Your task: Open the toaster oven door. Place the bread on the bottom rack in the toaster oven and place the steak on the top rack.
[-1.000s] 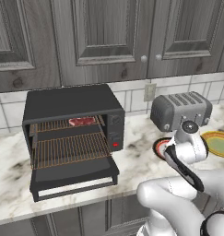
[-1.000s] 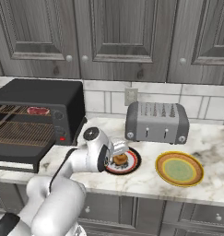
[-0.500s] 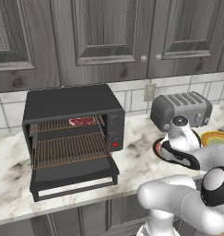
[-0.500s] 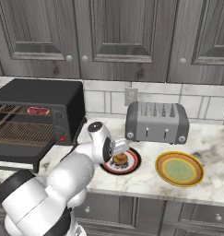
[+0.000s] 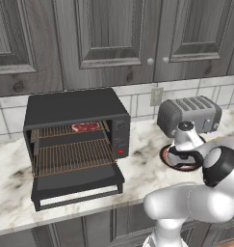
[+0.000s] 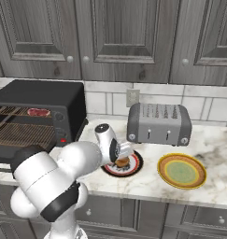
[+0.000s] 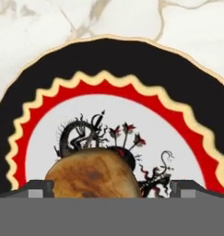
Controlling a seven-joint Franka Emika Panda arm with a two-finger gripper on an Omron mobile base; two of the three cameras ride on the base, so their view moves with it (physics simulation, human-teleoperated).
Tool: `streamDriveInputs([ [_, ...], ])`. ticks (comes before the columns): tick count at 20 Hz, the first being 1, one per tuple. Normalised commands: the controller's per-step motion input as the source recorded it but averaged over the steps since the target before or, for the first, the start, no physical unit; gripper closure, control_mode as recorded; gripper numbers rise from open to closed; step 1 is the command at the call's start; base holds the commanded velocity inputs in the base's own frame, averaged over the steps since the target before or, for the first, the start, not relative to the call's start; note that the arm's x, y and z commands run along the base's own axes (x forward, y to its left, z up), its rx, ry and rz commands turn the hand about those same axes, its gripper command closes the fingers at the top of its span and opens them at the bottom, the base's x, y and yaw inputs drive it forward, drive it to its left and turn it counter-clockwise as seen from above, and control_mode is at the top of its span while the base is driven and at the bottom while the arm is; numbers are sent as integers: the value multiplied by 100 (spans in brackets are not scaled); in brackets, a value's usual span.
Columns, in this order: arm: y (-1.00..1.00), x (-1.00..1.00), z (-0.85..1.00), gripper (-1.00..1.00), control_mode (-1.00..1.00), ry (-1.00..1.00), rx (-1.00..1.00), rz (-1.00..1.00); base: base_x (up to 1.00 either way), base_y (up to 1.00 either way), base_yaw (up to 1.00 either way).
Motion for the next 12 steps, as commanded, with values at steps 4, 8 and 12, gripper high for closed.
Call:
streamDriveInputs([
  [4, -2, 27, -27, -100, -100, 0, 0, 0, 0, 0, 0],
  [8, 0, 11, -28, 100, -100, 0, 0, 0, 0, 0, 0],
  [12, 0, 1, -18, 100, -100, 0, 0, 0, 0, 0, 0],
])
